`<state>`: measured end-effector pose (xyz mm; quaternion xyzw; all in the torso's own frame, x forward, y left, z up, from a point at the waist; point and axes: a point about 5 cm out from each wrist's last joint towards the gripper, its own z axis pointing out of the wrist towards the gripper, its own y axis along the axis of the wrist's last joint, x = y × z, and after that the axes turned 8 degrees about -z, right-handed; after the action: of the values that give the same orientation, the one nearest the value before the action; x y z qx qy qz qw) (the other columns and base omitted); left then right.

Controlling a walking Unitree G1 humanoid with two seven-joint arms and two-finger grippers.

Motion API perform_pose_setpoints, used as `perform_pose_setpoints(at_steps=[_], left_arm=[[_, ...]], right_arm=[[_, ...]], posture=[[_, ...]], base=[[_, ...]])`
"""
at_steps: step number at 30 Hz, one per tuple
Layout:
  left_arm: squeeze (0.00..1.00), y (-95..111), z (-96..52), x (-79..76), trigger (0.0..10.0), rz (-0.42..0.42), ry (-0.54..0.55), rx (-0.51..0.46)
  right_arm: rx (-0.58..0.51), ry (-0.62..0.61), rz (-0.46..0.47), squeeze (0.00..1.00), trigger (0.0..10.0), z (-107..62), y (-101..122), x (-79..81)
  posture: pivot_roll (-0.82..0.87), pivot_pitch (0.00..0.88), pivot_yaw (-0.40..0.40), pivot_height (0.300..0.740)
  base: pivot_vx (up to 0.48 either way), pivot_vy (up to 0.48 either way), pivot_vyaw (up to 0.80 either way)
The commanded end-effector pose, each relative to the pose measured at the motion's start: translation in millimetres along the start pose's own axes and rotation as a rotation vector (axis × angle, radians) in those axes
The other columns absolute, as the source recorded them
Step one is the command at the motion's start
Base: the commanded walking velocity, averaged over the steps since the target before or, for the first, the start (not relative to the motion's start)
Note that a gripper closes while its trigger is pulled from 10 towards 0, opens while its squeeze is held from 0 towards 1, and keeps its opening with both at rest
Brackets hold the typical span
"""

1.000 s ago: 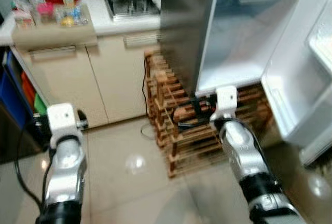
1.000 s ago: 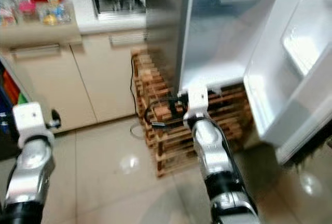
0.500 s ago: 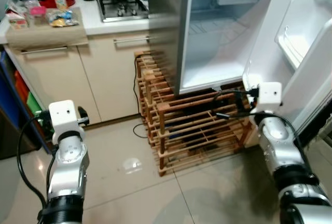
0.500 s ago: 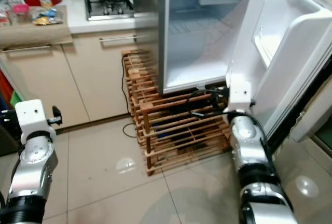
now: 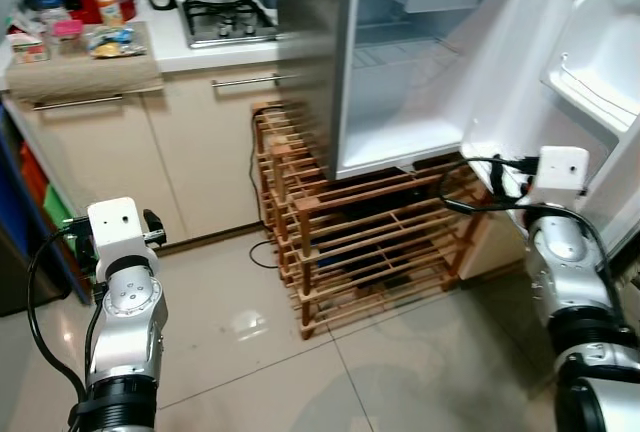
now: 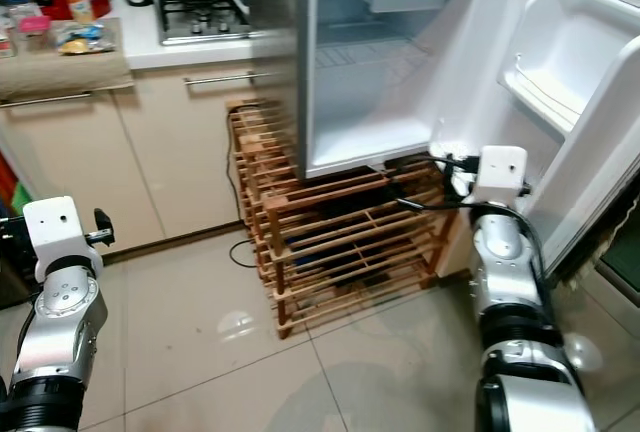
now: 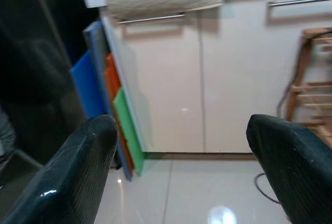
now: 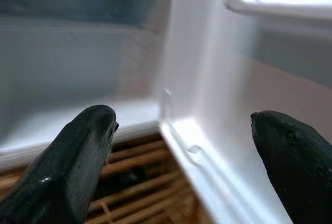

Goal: Restocking fridge

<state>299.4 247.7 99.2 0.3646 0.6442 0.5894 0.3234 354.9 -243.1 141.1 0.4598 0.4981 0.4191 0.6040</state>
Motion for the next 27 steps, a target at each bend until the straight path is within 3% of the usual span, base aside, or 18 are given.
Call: perform_pose_setpoints(at_steps=[1, 2, 3, 5, 7, 9, 11, 15, 27], left_arm=[[0.00, 4.7, 2.4, -4.9, 10.0, -0.007, -0.018, -0.014], [0.00, 5.5, 1.9, -9.3, 10.0, 0.003, -0.041, -0.023], [0.00, 5.5, 1.9, -9.3, 10.0, 0.003, -0.041, -0.023], [0.00, 12.0, -0.6, -22.2, 10.0, 0.028, -0.113, -0.072], [0.00, 19.4, -4.2, -33.3, 10.0, -0.032, -0.177, -0.101], [0.00, 24.0, -5.8, -36.6, 10.0, -0.095, -0.190, -0.108], [0.00, 24.7, -5.8, -36.2, 10.0, -0.107, -0.174, -0.108], [0.00, 23.2, -4.7, -29.4, 10.0, -0.091, -0.122, -0.109], [0.00, 23.6, -7.1, -22.7, 10.0, -0.047, -0.113, -0.124]], right_arm=[[-0.052, 0.058, 0.039, 0.00, 10.0, 0.7, 10.2, 13.1], [-0.064, 0.113, 0.066, 0.00, 10.0, -2.2, 10.4, 24.6], [-0.064, 0.113, 0.066, 0.00, 10.0, -2.2, 10.4, 24.6], [-0.076, 0.242, 0.085, 0.00, 10.0, -12.6, 7.6, 55.7], [-0.059, 0.334, 0.115, 0.00, 10.0, -24.8, 1.2, 84.1], [-0.026, 0.358, 0.143, 0.00, 10.0, -29.4, -5.4, 98.2], [-0.002, 0.369, 0.159, 0.00, 10.0, -30.6, -8.9, 108.2], [0.016, 0.376, 0.178, 0.00, 10.0, -30.3, -9.5, 114.2], [0.040, 0.354, 0.168, 0.00, 10.0, -23.2, -10.5, 104.8]], posture=[[-0.05, 0.000, 0.031, 0.740], [-0.05, 0.000, 0.031, 0.740], [-0.05, 0.000, 0.031, 0.740], [-0.05, 0.000, 0.026, 0.740], [-0.05, 0.000, 0.022, 0.740], [-0.05, 0.000, 0.021, 0.740], [-0.05, 0.000, 0.020, 0.740], [-0.05, 0.000, 0.015, 0.740], [-0.04, 0.000, 0.014, 0.740]], base=[[0.000, 0.000, 0.00], [0.000, 0.000, 0.00], [0.000, 0.000, 0.00], [0.000, 0.000, 0.69], [0.000, 0.000, 0.66], [0.411, 0.000, 0.62], [0.465, 0.000, 0.60], [0.472, 0.000, 0.60], [0.480, 0.000, 0.58]])
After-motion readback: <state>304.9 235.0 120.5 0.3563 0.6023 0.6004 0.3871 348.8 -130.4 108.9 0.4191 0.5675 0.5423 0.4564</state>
